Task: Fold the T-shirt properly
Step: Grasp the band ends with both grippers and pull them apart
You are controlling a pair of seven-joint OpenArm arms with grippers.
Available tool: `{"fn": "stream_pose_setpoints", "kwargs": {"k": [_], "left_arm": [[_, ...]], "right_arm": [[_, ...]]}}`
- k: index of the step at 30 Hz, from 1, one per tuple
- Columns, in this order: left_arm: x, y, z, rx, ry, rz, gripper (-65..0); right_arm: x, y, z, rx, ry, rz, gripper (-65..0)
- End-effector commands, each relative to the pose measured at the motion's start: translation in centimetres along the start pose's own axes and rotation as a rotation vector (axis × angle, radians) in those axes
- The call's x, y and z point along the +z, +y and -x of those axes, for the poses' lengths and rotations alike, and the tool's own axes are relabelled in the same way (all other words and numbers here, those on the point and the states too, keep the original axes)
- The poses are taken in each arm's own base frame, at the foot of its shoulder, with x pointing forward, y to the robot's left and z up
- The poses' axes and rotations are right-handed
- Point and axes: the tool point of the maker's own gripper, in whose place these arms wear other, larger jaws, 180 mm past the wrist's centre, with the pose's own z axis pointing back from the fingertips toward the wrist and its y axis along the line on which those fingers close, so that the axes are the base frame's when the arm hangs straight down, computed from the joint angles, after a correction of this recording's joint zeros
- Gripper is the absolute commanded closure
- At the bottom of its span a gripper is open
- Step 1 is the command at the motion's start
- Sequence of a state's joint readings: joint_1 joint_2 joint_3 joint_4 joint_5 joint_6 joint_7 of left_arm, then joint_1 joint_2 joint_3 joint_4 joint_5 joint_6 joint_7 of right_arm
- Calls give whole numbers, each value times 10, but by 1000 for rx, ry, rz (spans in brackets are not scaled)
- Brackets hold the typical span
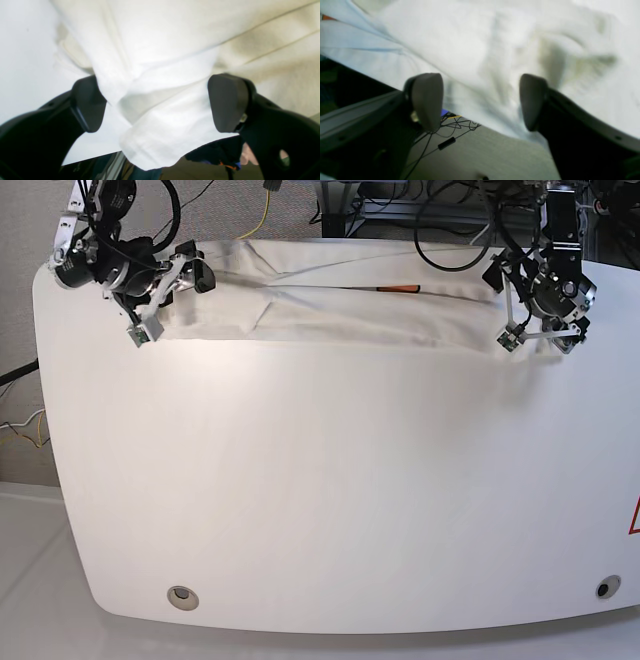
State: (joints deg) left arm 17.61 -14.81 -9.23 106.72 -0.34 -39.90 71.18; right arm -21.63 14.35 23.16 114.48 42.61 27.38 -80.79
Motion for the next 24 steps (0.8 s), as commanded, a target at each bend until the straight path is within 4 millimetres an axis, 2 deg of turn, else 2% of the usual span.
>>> {"fn": "stream_pose_setpoints", "kwargs": {"k": [1,3,5,7,9,10,11,13,15,19,24], "left_arm": [[-11,-14,4,13,11,61,-593],[-20,-18,10,24,38,88,-527],[-26,-18,11,35,49,103,-424],[-34,-22,15,50,72,129,-253],[-40,-24,19,58,85,147,-118],[-43,-25,19,62,87,153,-62],[-44,-25,19,65,88,156,-38],[-48,-27,19,66,92,168,-27],[-50,-26,17,66,92,172,-48],[-54,-26,16,74,91,181,-75],[-61,-30,14,87,71,201,-75]], "right_arm": [[0,5,-9,35,-18,-2,-355],[-3,4,-12,51,-12,16,-272],[-8,6,-12,55,-4,22,-185],[-12,6,-10,59,14,39,-82],[-14,4,-8,57,23,52,-10],[-15,4,-8,65,28,58,0],[-15,4,-10,70,27,61,0],[-18,7,-13,89,31,62,-9],[-19,7,-14,102,39,70,-24],[-23,9,-14,114,48,76,-24],[-30,6,-20,99,49,87,-24]]}}
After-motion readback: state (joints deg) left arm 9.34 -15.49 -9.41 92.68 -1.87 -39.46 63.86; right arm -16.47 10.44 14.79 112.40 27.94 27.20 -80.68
